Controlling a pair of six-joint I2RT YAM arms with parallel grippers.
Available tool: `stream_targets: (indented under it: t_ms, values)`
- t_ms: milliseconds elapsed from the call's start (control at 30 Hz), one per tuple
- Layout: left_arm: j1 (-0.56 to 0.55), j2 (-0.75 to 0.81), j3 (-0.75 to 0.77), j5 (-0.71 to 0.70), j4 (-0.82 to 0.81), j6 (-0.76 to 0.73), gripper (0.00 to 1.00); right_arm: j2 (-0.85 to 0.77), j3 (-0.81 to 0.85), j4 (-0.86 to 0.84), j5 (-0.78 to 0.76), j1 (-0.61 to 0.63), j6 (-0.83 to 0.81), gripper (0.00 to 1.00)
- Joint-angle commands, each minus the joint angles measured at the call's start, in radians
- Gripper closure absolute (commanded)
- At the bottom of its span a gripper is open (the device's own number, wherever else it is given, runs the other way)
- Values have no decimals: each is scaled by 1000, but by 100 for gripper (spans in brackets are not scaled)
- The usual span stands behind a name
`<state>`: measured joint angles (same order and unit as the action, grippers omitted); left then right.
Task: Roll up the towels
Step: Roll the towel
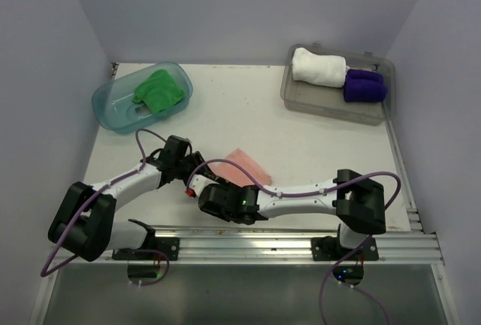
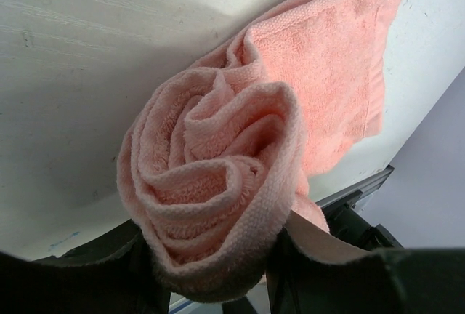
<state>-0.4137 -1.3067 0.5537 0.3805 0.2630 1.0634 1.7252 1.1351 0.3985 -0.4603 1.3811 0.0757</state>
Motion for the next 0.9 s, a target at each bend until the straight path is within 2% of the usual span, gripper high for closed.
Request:
stream_targets:
  t_ms: [0, 33, 100, 133, 200, 233, 267, 333, 433, 667, 867]
  values:
    - [-5, -3, 23, -2, 18, -8, 52, 33, 5, -12, -75, -1, 2, 43]
    - [-5, -2, 25, -2, 16, -8, 50, 37, 2, -13, -83, -1, 9, 52]
    - [-5, 4, 26, 0, 18, -8, 48, 43, -12, -20, -92, 1, 29, 62]
    - [-5, 7, 26, 6, 10, -20, 45, 40, -18, -24, -90, -4, 35, 72]
    - [-2, 23, 38, 17, 13, -37, 40, 7, -52, -52, -37, -14, 64, 82]
    - [0, 32, 41, 18, 22, -54, 33, -10, -70, -65, 7, -39, 76, 93]
    - [7, 40, 51, 23, 27, -60, 29, -27, -89, -82, 46, -54, 107, 98]
    - [18, 73, 63, 27, 45, -83, 18, -91, -149, -128, 162, -98, 140, 100]
    - [52, 112, 81, 40, 67, -105, 13, -180, -224, -194, 317, -170, 216, 100]
    - [78, 135, 100, 58, 81, -117, 13, -280, -369, -366, 628, -327, 419, 100]
    - [64, 130, 62, 95, 38, -111, 11, -289, -492, -553, 784, -424, 562, 100]
